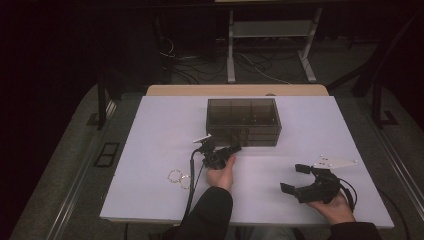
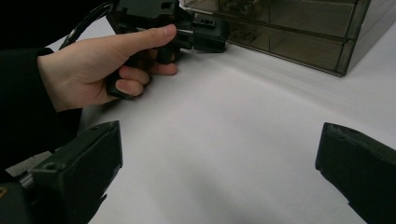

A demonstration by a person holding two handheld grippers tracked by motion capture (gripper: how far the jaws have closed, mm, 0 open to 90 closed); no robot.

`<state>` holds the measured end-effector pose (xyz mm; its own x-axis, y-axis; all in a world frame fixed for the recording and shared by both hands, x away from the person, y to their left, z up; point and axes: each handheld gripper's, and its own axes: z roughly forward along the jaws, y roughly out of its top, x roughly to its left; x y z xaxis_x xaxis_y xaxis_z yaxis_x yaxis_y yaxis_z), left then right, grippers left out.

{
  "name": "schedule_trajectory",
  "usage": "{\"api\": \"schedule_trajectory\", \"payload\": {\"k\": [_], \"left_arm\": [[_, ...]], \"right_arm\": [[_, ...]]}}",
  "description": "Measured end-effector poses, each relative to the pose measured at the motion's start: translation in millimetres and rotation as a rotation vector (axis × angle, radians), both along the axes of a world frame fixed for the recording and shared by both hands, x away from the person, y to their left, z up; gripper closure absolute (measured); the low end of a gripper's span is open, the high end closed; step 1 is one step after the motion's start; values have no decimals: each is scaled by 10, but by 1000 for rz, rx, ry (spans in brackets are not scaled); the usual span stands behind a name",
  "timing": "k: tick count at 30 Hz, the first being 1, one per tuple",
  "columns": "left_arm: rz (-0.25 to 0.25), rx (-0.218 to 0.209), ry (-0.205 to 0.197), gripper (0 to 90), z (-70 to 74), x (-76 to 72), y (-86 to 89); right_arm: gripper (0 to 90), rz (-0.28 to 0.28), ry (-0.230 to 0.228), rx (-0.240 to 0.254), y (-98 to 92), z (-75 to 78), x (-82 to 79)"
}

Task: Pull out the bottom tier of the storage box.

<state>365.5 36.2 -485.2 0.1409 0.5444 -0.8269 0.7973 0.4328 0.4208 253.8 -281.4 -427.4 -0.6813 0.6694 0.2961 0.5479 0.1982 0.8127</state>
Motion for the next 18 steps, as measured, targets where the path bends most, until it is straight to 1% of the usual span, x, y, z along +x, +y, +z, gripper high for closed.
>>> {"api": "schedule_trajectory", "payload": {"k": [2, 3, 6, 10, 13, 17, 18], "left_arm": [[3, 2, 3, 688, -3, 4, 2], [0, 10, 1, 698, -5, 11, -4], [1, 10, 1, 712, -10, 18, -9], [3, 0, 7, 717, -14, 34, -16], [2, -9, 6, 734, -22, 43, -26], [-1, -10, 2, 748, -30, 45, -36], [3, -13, 11, 751, -30, 47, -44]], "right_arm": [[1, 1, 0, 0, 0, 0, 0], [1, 1, -1, -1, 1, 0, -1], [1, 2, 0, -3, 0, 1, -1], [1, 1, -1, -3, -2, 0, 1], [0, 3, -5, -4, -8, -1, 3], [1, 5, -6, -5, -8, -2, 5], [1, 5, -8, -4, -6, -2, 5]]}}
